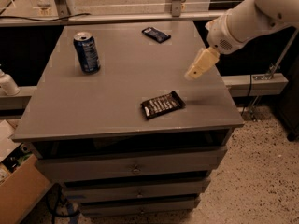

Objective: Move rxbar blueberry near rxbar chocolate

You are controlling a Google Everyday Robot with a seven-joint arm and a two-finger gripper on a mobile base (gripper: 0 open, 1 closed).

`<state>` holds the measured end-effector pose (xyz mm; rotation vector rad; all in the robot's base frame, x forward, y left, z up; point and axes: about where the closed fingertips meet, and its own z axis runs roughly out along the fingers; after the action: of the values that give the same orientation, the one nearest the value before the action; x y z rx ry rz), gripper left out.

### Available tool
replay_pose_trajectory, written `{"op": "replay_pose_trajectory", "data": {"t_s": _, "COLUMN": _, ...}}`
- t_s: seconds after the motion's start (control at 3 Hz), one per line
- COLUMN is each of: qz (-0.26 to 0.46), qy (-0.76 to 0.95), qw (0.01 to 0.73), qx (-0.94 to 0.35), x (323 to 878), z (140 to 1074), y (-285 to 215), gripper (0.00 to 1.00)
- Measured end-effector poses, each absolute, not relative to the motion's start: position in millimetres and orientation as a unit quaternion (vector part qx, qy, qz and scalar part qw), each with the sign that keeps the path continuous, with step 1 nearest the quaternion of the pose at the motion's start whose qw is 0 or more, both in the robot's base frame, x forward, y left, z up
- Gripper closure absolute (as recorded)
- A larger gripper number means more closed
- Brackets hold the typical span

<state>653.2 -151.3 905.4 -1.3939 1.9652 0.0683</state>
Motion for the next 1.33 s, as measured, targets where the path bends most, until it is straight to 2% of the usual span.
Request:
{"op": "replay_pose_trajectory", "data": {"t_s": 0.67, "qz": 0.065, "qy": 0.781, "qw": 0.435, "qx": -0.443, "x": 728.4, "z": 904.9, "y": -118.4, "gripper": 0.0}}
{"op": "replay_pose_trajectory", "data": {"t_s": 1.0, "qz": 0.085, "qy": 0.794, "qw": 0.442, "qx": -0.408, "x": 764.8, "z": 898.1, "y": -95.1, "gripper": 0.0}}
{"op": "replay_pose_trajectory", "data": {"t_s": 1.33, "qz": 0.085, "qy": 0.794, "qw": 0.442, "qx": -0.408, "x": 764.7, "z": 897.9, "y": -95.1, "gripper": 0.0}}
